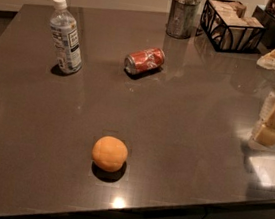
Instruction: Move blue plastic bottle near orange
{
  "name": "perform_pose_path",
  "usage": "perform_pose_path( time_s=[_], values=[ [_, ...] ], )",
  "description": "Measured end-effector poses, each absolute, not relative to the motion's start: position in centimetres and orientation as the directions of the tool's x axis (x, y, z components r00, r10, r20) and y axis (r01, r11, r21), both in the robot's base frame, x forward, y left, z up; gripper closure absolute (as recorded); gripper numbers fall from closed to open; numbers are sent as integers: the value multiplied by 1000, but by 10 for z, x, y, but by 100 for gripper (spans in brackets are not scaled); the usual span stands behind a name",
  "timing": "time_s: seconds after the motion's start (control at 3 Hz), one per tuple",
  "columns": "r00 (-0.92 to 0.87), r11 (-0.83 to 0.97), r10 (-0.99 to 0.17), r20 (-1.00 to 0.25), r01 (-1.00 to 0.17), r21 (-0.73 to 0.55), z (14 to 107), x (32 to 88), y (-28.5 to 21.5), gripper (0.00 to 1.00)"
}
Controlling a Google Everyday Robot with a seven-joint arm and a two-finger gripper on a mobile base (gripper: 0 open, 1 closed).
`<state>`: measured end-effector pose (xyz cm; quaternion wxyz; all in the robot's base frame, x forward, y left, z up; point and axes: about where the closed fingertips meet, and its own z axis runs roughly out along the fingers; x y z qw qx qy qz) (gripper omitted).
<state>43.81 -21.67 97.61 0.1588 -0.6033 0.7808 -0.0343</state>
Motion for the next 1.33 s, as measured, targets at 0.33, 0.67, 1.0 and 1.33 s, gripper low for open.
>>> perform_pose_path(
  time_s=[0.33, 0.67, 1.0, 1.33],
  values=[
    [-222, 270, -953, -207, -931, -245, 976, 438, -217, 0],
    [-202, 269, -943, -266, -930, -249, 979, 452, -196, 0],
    [-174, 268, -922, -345, -930, -250, 984, 480, -156, 0],
    [-154, 277, -891, -427, -930, -243, 988, 513, -107, 0]
  ],
)
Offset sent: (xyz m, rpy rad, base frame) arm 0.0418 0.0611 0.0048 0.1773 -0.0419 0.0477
